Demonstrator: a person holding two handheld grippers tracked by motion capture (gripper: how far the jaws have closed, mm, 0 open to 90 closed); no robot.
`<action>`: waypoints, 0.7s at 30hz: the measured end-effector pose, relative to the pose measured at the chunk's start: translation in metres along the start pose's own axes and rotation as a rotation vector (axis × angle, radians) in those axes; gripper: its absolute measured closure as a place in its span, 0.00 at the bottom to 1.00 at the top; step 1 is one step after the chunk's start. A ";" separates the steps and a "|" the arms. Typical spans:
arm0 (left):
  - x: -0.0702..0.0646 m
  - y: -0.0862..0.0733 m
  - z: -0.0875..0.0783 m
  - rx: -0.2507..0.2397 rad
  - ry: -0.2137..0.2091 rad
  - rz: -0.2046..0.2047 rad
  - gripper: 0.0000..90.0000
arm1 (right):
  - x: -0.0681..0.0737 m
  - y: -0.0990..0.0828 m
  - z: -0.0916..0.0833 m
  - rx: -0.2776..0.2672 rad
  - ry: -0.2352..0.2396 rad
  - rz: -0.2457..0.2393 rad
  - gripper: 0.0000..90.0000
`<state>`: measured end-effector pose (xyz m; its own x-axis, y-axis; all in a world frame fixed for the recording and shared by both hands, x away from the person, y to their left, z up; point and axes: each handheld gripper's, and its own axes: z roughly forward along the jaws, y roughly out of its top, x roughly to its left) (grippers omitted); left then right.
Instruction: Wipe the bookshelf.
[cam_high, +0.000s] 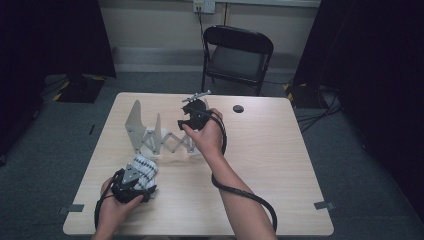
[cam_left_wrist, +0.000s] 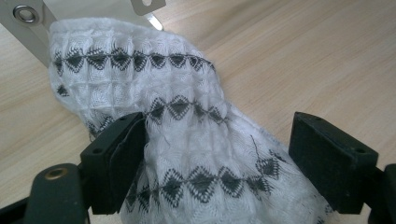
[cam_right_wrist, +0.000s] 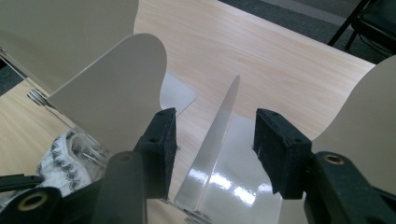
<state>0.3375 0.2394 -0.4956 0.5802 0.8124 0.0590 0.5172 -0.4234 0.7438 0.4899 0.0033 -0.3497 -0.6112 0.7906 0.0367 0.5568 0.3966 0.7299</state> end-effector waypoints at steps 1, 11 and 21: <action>0.000 0.000 0.000 0.000 0.000 0.000 0.21 | 0.000 -0.001 0.001 0.002 0.001 0.000 0.57; 0.000 0.000 0.000 0.001 0.000 0.002 0.21 | 0.000 -0.005 0.010 0.008 0.018 0.039 0.63; 0.001 0.000 0.000 0.001 -0.001 0.001 0.21 | 0.003 -0.008 0.020 0.045 0.009 0.077 0.78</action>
<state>0.3379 0.2399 -0.4954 0.5814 0.8115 0.0593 0.5170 -0.4247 0.7432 0.4948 0.0123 -0.3693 -0.5706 0.8153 0.0982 0.6268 0.3552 0.6935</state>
